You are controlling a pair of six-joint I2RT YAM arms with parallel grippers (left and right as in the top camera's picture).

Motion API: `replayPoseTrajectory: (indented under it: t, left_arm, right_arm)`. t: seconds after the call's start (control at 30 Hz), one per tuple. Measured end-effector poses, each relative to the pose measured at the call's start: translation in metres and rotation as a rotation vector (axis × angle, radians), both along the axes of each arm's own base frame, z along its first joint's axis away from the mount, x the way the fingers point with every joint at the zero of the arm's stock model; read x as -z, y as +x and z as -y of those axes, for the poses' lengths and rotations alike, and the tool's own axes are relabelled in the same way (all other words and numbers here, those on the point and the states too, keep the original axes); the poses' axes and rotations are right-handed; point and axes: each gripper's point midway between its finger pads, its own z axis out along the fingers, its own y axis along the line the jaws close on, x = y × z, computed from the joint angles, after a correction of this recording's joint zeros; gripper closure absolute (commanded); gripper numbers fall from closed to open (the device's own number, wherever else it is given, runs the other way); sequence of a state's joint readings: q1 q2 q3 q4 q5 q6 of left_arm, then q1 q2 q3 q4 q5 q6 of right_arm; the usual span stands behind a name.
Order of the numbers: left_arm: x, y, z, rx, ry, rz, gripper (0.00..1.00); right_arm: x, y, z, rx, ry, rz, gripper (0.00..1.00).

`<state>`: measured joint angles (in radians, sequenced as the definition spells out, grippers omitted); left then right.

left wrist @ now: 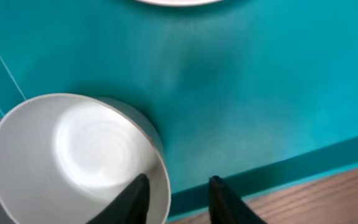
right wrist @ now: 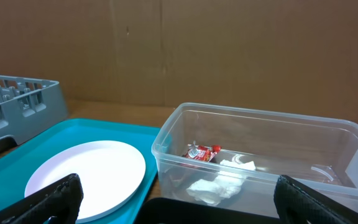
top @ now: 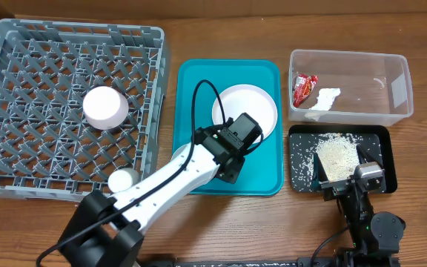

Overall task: Sort waste into correct bins and load items into the dishwasher
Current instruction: 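Reach the left gripper to the small white bowl and grasp its rim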

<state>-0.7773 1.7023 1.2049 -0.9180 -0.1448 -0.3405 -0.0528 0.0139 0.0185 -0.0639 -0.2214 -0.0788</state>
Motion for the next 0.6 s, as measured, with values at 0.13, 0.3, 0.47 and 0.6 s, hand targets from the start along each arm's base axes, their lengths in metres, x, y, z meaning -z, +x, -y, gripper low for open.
replayPoseTrajectory:
  t: [0.13, 0.3, 0.47, 0.6]
  left_arm:
    - [0.009, -0.006, -0.009, -0.003, 0.054, -0.037, 0.71]
    - [0.001, -0.007, -0.043, -0.097, 0.191, -0.03, 0.58]
    - [-0.005, 0.009, -0.076, -0.236, 0.222, -0.022, 0.59]
    - [-0.004, 0.023, -0.098, -0.337, 0.211, -0.021, 0.6]
  right_arm:
    - [0.0, 0.0, 0.0, 0.0, 0.0, 0.0, 0.0]
    - [0.0, 0.0, 0.0, 0.0, 0.0, 0.0, 0.0]
    - [0.0, 0.0, 0.0, 0.0, 0.0, 0.0, 0.0]
    - [0.0, 0.0, 0.0, 0.0, 0.0, 0.0, 0.0]
